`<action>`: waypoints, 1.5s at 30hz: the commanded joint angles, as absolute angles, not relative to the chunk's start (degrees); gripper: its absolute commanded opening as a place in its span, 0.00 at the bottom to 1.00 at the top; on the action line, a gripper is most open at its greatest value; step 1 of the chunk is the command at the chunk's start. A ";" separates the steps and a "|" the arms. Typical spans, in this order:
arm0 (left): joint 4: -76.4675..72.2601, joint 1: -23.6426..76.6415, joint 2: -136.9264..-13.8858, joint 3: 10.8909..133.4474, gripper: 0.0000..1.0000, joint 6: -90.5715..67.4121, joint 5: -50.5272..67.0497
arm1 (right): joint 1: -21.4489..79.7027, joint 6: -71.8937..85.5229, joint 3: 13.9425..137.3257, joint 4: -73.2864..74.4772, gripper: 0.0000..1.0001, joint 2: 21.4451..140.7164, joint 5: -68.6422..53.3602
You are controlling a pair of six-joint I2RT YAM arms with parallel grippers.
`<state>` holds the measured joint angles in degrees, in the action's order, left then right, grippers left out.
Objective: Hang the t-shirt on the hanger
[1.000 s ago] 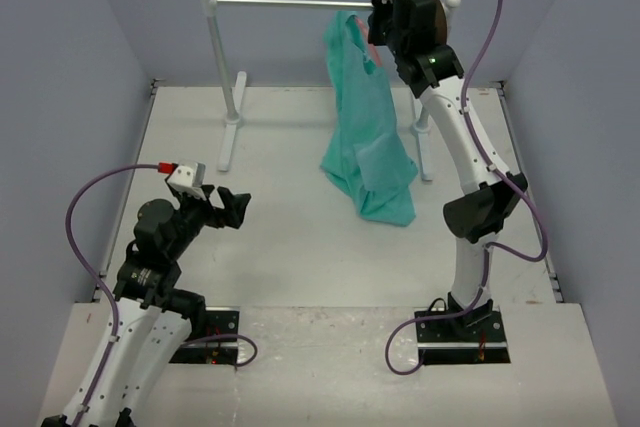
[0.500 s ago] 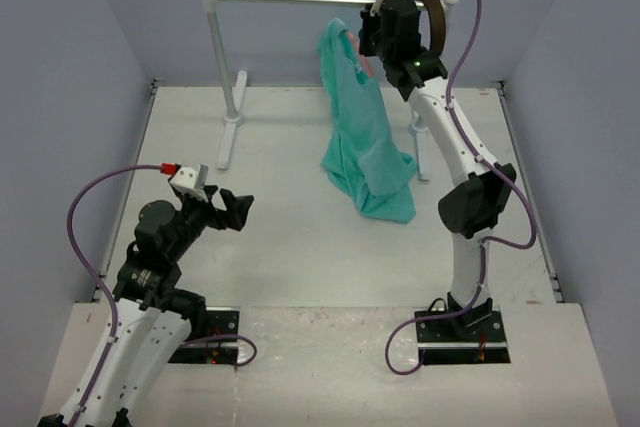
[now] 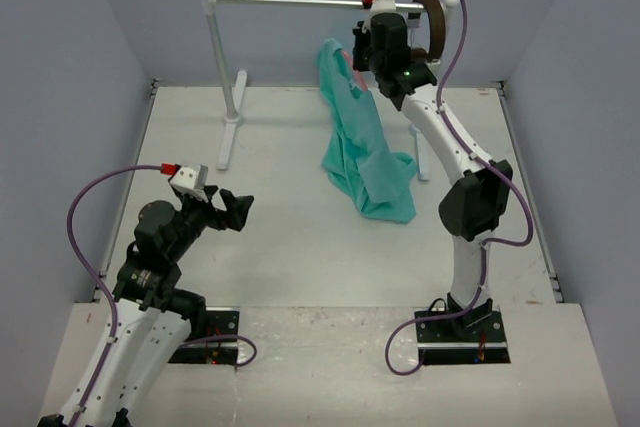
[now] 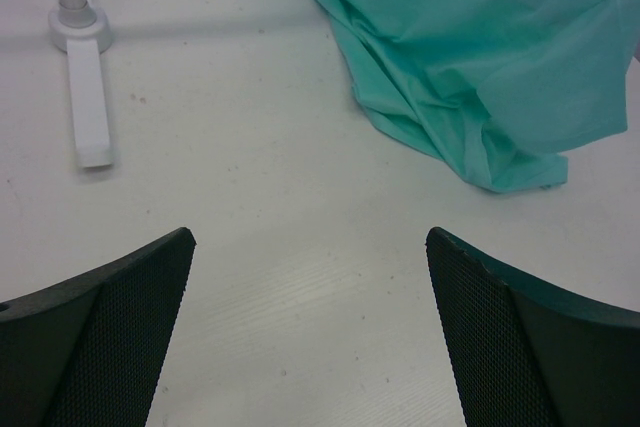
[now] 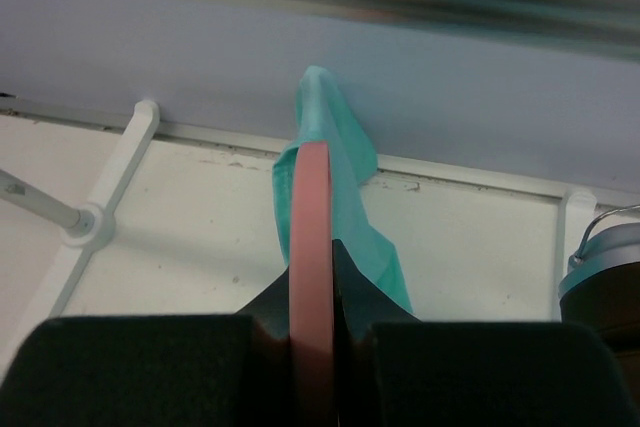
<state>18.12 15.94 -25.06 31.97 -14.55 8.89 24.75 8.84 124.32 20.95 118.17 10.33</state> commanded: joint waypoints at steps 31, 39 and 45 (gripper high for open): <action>17.40 21.38 -22.85 32.17 1.00 -14.94 8.58 | 20.30 5.02 139.03 15.50 0.00 118.55 1.31; 17.40 21.71 -22.50 32.13 1.00 -14.94 8.48 | 20.30 4.98 139.53 15.11 0.00 120.69 2.52; 17.49 21.80 -22.50 32.08 1.00 -15.01 8.53 | 20.21 5.80 141.15 15.58 0.00 122.69 4.48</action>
<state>18.14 21.51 -22.85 31.97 -14.55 8.73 20.62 5.54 137.40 19.15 121.51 1.71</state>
